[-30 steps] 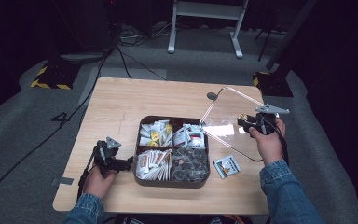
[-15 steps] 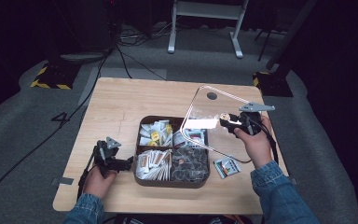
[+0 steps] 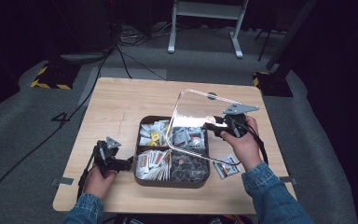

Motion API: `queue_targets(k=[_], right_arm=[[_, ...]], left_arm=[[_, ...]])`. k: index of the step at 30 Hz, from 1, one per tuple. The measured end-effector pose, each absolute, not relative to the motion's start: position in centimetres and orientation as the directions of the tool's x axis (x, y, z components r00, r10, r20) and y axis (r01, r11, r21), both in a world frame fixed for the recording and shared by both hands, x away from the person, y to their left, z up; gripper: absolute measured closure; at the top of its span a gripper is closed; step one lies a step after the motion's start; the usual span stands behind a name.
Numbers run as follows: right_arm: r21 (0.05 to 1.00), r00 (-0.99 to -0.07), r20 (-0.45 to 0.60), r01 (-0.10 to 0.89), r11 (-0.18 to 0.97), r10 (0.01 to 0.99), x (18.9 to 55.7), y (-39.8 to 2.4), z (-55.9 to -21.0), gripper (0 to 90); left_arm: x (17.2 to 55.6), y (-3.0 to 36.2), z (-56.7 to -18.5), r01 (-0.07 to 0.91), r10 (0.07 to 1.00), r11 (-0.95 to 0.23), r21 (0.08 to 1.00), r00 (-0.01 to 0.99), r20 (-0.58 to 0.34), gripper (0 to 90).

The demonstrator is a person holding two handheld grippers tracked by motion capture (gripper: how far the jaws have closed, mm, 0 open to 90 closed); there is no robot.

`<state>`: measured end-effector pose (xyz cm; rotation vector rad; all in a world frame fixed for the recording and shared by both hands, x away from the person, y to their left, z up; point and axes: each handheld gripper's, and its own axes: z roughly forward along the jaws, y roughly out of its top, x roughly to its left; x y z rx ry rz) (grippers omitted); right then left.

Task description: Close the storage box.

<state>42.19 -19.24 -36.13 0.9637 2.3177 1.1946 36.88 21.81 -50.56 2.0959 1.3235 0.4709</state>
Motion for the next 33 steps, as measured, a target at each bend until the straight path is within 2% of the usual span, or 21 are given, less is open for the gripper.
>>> queue_targets(k=[23,33], right_arm=[[0.774,-0.812,0.007,0.374,0.511,0.584,40.9,-11.5,-39.2,58.8],[0.761,-0.826,0.014,0.375,0.53,0.564,40.3,-9.5,-40.7,58.8]], left_arm=[[36.9,21.8,-50.6,0.683,0.899,-0.316,0.659,0.438,-0.023,0.5],[36.9,21.8,-50.6,0.681,0.899,-0.315,0.661,0.437,-0.022,0.5]])
